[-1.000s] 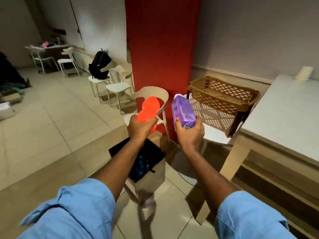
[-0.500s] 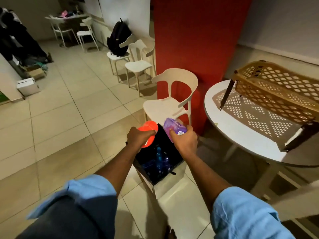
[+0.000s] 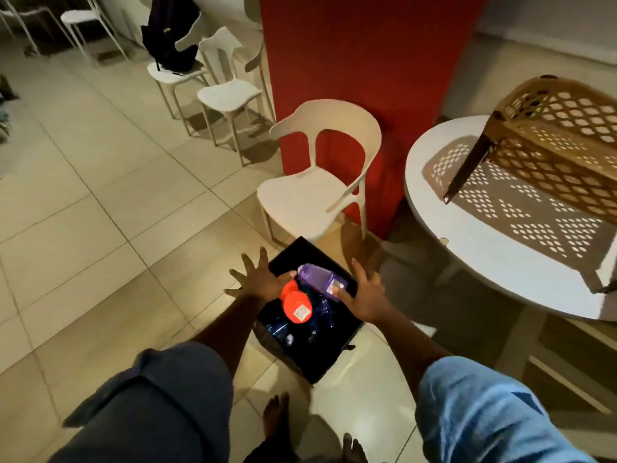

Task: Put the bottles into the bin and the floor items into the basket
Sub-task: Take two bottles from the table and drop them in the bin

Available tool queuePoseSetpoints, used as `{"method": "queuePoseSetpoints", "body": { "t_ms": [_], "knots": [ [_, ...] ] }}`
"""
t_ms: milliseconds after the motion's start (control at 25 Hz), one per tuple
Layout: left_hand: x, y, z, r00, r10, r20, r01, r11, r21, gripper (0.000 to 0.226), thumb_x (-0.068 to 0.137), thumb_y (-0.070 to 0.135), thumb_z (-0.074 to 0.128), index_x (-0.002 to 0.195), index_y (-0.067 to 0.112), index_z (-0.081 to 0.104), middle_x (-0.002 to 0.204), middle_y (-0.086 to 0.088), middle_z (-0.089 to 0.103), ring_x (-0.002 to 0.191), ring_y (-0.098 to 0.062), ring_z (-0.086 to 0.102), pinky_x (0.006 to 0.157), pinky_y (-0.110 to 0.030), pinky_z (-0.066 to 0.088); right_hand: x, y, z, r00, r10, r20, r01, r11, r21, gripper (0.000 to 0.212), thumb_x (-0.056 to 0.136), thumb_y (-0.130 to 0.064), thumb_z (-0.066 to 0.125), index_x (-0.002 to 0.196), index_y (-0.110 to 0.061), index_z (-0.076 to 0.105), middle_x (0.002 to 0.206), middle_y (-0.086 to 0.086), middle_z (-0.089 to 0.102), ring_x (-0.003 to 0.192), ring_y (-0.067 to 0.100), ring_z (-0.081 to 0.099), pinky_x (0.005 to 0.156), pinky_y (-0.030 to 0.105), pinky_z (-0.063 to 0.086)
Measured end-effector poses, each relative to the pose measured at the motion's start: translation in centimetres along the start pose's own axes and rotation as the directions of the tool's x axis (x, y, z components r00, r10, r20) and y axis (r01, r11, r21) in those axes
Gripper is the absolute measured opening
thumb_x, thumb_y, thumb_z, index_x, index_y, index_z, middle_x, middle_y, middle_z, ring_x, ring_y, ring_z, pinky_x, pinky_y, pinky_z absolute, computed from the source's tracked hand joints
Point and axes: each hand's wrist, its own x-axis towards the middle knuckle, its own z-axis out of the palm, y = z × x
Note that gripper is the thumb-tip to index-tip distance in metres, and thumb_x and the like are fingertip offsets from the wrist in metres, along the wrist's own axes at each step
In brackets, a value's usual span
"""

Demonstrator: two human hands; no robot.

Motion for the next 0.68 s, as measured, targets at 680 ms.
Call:
{"method": "queuePoseSetpoints", "body": {
  "t_ms": [680],
  "knots": [
    [6.8,7.5,-1.6,0.869,0.394,0.298,-0.387,0.918,-0.087,0.089,0.082,0.077,0.038,0.153,0.025,0.022,0.159,-0.014,0.025,0.146,-0.037,0.023,0.115,-0.055,0.026,2.6,-6.6,-0.2,0.957,0.174,-0.233,-0.139,0.977,0.159,0.073,0.092,-0.053,0.049,0.152,-0.025,0.018,0.148,0.018,0.035,0.135,0.038,0.039,0.108,0.051,0.038]
  ]
}}
